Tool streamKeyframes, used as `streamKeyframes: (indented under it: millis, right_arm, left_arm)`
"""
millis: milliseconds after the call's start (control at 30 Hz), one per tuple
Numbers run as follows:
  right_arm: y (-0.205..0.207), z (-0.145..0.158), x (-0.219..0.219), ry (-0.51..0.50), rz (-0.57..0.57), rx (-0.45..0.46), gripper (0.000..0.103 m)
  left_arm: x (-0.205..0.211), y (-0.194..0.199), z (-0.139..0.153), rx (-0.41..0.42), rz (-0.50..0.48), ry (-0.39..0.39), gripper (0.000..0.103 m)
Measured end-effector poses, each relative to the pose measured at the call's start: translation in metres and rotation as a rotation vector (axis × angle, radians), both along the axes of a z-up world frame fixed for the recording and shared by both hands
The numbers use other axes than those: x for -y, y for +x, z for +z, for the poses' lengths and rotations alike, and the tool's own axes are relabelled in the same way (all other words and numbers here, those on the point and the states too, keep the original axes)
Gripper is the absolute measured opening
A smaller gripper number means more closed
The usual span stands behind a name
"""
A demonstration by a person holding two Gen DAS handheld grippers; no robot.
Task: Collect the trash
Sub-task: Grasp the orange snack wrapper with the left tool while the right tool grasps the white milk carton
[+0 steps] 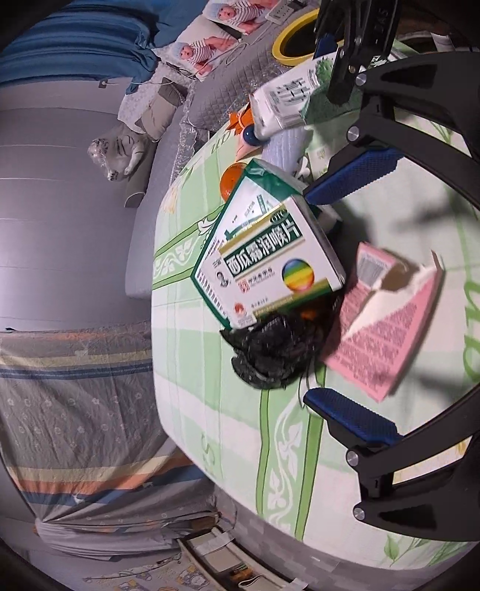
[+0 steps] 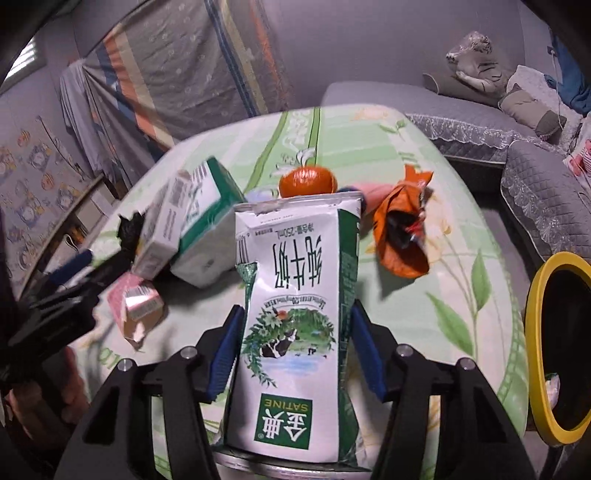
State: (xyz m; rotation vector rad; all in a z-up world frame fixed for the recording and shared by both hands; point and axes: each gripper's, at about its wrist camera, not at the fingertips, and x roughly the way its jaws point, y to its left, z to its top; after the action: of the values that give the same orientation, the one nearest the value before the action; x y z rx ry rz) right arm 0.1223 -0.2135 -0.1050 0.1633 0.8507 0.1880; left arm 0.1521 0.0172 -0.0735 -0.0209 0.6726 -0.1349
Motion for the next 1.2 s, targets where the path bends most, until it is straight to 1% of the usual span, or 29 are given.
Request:
streamKeyframes:
  millis: [133, 200, 233, 333, 400, 500, 567, 633, 667, 733, 800, 867, 900, 1067, 1200]
  right_arm:
    - [-0.007, 0.011, 0.018, 0.045, 0.000, 0.037, 0.054]
    - [-0.012, 0.015, 0.030, 0.077, -0.011, 0.061, 0.054]
    - [-0.014, 0.018, 0.036, 0.091, -0.017, 0.075, 0.054]
    - [-0.024, 0.026, 0.054, 0.118, -0.042, 0.112, 0.054]
    - [-0.028, 0.031, 0.070, 0.127, -0.077, 0.134, 0.054]
    - [-0.035, 0.036, 0.100, 0.139, -0.155, 0.160, 0.054]
    - [-0.040, 0.038, 0.119, 0.146, -0.204, 0.171, 0.054]
    - [-0.047, 0.039, 0.136, 0.150, -0.247, 0.180, 0.054]
    - [-0.051, 0.039, 0.146, 0.156, -0.269, 0.183, 0.054]
    - [-0.058, 0.036, 0.157, 0.161, -0.292, 0.185, 0.054]
    - [-0.065, 0.033, 0.165, 0.165, -0.310, 0.182, 0.054]
    - [-0.072, 0.031, 0.172, 0.170, -0.325, 0.182, 0.055]
    - [-0.074, 0.030, 0.175, 0.173, -0.329, 0.183, 0.055]
    - [-0.083, 0.026, 0.187, 0.192, -0.351, 0.194, 0.055]
    - [-0.088, 0.025, 0.190, 0.206, -0.349, 0.198, 0.055]
  left_arm:
    - [0.009, 0.016, -0.003, -0.055, 0.020, -0.030, 0.095]
    - [0.012, 0.021, -0.003, -0.069, 0.036, -0.046, 0.095]
    - [0.013, 0.022, 0.000, -0.064, 0.043, -0.049, 0.095]
    - [0.024, 0.018, 0.011, -0.009, 0.034, -0.028, 0.095]
    - [0.037, 0.017, 0.018, 0.011, 0.002, -0.007, 0.095]
    - [0.065, 0.023, 0.025, 0.005, -0.086, -0.017, 0.095]
    - [0.090, 0.031, 0.027, -0.008, -0.147, -0.005, 0.095]
    - [0.116, 0.038, 0.027, 0.003, -0.198, 0.019, 0.095]
    - [0.131, 0.043, 0.026, 0.004, -0.220, 0.042, 0.095]
    - [0.158, 0.053, 0.021, -0.012, -0.271, 0.064, 0.095]
    - [0.180, 0.062, 0.013, -0.069, -0.329, 0.063, 0.095]
    - [0.194, 0.064, 0.005, -0.100, -0.357, 0.064, 0.095]
    - [0.202, 0.064, 0.001, -0.109, -0.368, 0.077, 0.095]
    - [0.227, 0.063, -0.020, -0.126, -0.368, 0.135, 0.095]
    - [0.241, 0.074, -0.034, -0.156, -0.345, 0.168, 0.095]
